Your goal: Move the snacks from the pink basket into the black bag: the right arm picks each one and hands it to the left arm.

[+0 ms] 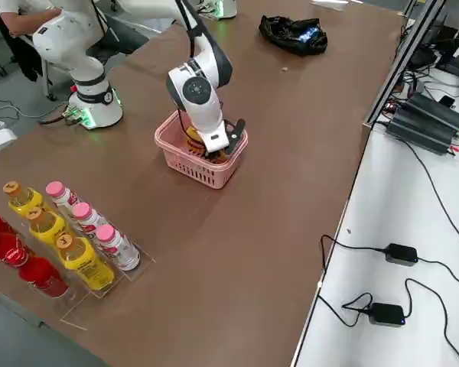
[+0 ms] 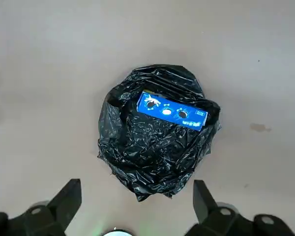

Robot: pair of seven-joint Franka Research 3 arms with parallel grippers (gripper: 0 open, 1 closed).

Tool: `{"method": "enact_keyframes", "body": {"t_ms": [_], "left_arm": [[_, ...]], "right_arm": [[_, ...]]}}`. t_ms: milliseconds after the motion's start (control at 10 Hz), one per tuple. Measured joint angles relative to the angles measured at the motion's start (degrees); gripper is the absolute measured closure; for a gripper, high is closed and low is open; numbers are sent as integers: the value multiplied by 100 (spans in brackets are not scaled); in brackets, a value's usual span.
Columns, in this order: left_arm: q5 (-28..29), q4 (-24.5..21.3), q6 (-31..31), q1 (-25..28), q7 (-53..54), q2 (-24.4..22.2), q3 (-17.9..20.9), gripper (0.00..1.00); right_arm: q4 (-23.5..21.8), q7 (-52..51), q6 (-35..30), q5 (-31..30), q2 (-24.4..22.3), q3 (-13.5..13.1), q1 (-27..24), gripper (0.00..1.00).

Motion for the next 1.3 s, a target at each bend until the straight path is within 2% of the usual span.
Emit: {"method": "enact_keyframes", "body": {"t_ms": [900, 1300], "left_arm": [[0, 0, 0, -2, 0, 7, 0, 0], [0, 0, 0, -2, 0, 7, 0, 0]], "right_arm": [[63, -83, -168, -32, 115, -1, -31, 73], [408, -75, -695, -347, 117, -63, -45, 73]]}}
